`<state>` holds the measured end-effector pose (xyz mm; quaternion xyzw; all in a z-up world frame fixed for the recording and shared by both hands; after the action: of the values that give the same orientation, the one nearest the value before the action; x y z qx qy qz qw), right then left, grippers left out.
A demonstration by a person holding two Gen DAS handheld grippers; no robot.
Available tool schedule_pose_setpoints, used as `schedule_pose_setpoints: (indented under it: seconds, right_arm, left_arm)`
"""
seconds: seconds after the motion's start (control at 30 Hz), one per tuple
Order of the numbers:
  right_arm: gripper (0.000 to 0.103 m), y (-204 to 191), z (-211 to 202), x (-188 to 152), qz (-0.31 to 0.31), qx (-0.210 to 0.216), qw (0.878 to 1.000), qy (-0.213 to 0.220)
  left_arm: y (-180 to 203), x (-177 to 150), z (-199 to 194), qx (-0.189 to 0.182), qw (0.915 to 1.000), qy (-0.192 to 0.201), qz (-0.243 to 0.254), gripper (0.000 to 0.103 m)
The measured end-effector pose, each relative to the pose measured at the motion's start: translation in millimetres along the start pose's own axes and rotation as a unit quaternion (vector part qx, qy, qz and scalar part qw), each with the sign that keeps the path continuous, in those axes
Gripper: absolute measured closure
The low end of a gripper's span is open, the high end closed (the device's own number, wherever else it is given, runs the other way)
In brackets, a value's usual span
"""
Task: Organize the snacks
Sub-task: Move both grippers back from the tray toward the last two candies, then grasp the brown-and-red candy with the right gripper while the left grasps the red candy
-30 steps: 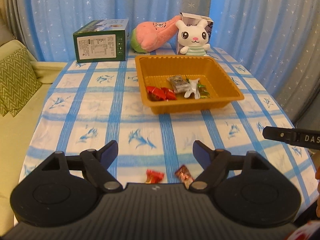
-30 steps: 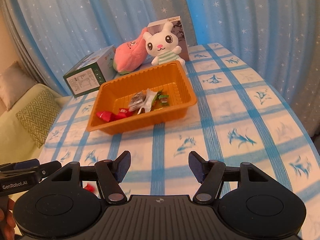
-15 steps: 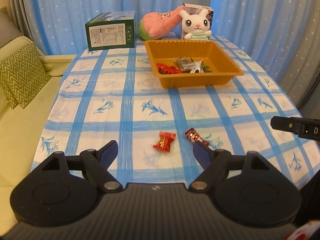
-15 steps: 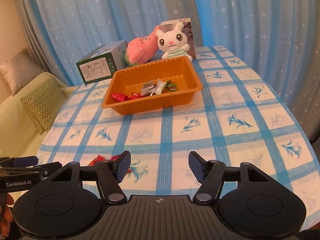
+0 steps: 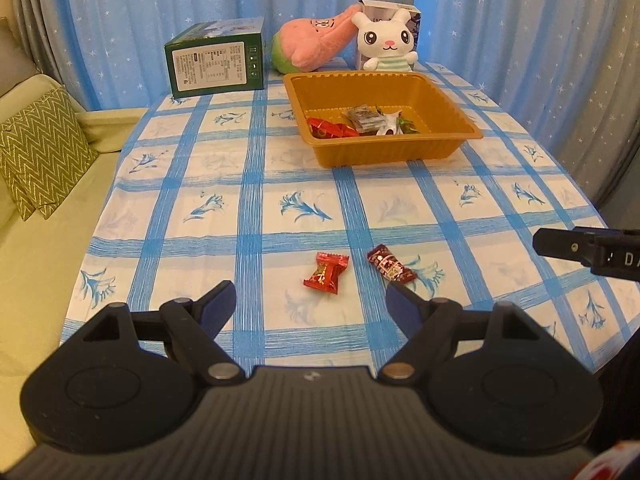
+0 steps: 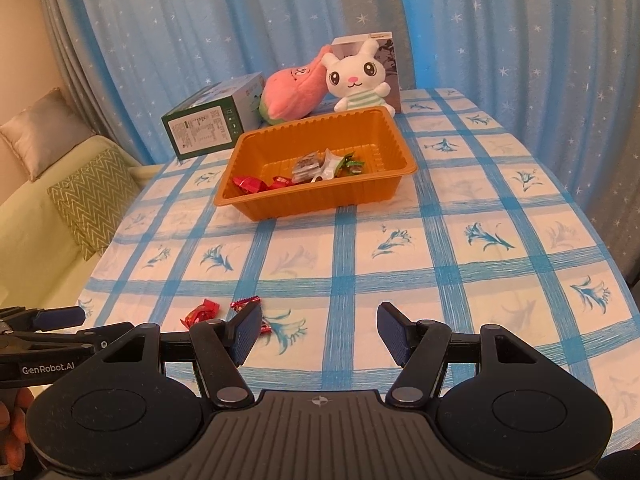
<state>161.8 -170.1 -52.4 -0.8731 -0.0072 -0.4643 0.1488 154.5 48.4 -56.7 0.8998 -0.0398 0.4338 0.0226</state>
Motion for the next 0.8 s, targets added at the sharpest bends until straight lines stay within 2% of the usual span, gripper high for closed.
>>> schedule_pose_setpoints:
  seconds: [0.53, 0.8]
  right_arm:
    - [0.039, -17.7, 56.7, -24.6, -0.041, 0.050, 0.997, -0.041]
    - [0.041, -38.3, 99.1, -38.2, -0.068, 0.084, 0.992, -0.066]
  left_arm:
    - [-11.1, -11.3, 47.0, -0.003, 0.9989, -0.034, 0.031, 0.023]
    - [-19.7, -14.6, 75.8, -0.013, 0.9976, -0.054, 0.041, 0.029]
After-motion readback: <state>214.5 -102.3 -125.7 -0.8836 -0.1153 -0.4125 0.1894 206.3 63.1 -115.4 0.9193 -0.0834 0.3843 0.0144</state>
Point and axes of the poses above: each gripper's, at about its wrist camera, not at the fingertips, and z roughly the way its jaws point, y to its right, x to its top, the point moved 8 cm from there along z, roughly the way its jaws point, and after that the axes turned 10 degrees about y, right-handed, at the moved point
